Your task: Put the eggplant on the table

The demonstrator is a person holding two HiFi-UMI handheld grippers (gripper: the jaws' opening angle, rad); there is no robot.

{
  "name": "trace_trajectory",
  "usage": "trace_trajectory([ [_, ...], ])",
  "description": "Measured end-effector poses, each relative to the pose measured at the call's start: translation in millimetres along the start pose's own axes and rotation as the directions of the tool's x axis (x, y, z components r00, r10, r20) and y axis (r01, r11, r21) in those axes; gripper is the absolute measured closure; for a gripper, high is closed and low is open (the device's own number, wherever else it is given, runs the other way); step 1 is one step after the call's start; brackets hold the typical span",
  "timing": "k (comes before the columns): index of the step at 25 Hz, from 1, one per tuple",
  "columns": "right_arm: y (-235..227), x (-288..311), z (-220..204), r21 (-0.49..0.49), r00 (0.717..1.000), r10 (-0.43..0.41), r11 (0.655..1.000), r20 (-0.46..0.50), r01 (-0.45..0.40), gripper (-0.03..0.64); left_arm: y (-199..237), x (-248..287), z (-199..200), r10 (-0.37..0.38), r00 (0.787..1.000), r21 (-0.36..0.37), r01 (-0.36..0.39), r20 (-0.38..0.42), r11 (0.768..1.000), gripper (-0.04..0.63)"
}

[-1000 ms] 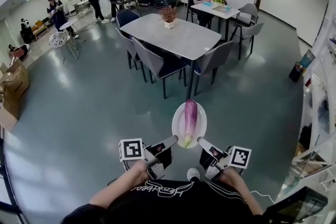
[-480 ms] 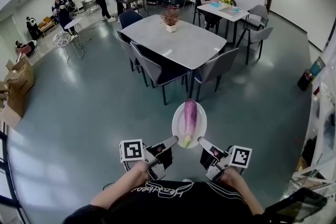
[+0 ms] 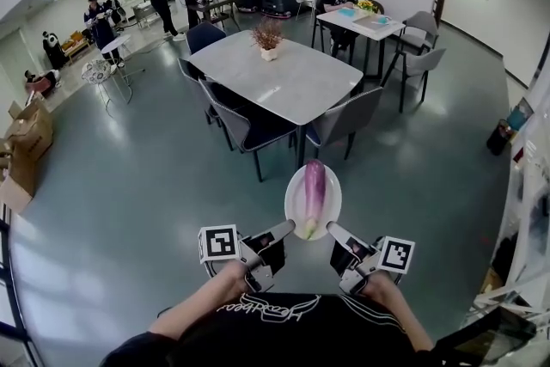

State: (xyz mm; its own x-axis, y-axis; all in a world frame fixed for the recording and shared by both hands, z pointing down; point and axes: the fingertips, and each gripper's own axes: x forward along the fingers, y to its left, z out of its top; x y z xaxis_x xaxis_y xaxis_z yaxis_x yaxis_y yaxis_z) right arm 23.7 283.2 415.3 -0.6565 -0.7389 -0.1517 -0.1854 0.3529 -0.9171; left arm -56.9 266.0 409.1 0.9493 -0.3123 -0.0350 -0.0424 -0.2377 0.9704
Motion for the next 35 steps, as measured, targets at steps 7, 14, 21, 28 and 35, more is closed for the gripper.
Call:
trace_trajectory([
  [7,-13,-11,21,0.021,1.000,0.005,1.000,0.017,-0.005,0.574,8,26,1,0.026,1.000,0.007,-0.026,-0.010,1.000,0.575],
  [14,-24,-20,24,0.033,0.999,-0.006,0.999,0.032,0.005,0.574,19,34,-3,0.051,0.998,0.023,-0.050,-0.035,0.998,0.575],
  [21,-40,-4,35,0.036,1.000,-0.013,0.999,0.019,0.012,0.574,33,41,15,0.053,0.998,0.001,-0.053,-0.025,0.999,0.575],
  [28,-60,25,64,0.033,1.000,-0.026,0.999,0.009,0.026,0.574,47,61,54,0.045,0.999,-0.018,-0.045,-0.019,0.999,0.575],
  [35,-95,78,111,0.060,0.999,-0.040,0.997,0.015,0.039,0.574,72,91,122,0.057,0.998,-0.034,-0.058,-0.031,0.998,0.575],
])
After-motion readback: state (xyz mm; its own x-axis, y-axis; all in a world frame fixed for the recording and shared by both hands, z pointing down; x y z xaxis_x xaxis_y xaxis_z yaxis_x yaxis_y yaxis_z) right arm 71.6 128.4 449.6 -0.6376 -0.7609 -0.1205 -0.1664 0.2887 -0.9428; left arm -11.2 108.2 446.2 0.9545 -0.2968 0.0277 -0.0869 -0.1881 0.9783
